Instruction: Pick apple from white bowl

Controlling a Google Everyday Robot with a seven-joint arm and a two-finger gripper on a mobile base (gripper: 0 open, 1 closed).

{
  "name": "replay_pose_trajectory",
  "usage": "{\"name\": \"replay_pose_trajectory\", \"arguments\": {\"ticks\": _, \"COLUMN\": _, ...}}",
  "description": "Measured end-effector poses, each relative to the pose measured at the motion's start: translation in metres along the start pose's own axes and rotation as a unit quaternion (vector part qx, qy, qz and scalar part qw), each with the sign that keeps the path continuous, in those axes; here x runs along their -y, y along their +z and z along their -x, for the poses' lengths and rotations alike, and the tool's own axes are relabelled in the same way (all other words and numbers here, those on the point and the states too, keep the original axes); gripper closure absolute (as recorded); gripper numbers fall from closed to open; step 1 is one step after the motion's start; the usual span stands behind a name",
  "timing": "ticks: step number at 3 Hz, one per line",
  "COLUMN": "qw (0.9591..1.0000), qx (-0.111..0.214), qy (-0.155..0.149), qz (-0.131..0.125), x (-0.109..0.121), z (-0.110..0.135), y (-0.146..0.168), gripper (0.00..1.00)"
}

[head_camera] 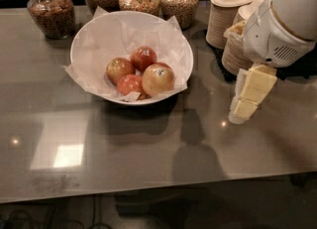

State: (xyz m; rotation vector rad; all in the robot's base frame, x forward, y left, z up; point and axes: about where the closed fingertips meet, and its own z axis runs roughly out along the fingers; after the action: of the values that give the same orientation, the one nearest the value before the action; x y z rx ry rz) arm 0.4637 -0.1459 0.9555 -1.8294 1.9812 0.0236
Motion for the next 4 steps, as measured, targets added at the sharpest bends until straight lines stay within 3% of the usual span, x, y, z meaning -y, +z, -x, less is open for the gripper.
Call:
{"name": "replay_pose_trajectory", "arguments": {"ticks": 1, "qw": 0.9991, "qx": 0.021, "qy": -0.035, "qz": 0.009, "x": 0.004, "z": 0.03, "y": 0.018, "gripper": 0.0}}
{"name": "replay_pose_trajectory", "arguments": {"ticks": 3, "qw": 0.9991, "qx": 0.034, "qy": -0.026, "qz": -0.005, "x": 0.007, "z": 0.03, "y": 0.014, "gripper": 0.0}}
{"name": "replay_pose_trajectory", "arguments": {"ticks": 4, "qw": 0.995, "qx": 0.094, "qy": -0.024, "qz": -0.022, "x": 0.018, "z": 0.049, "y": 0.017, "gripper": 0.03}}
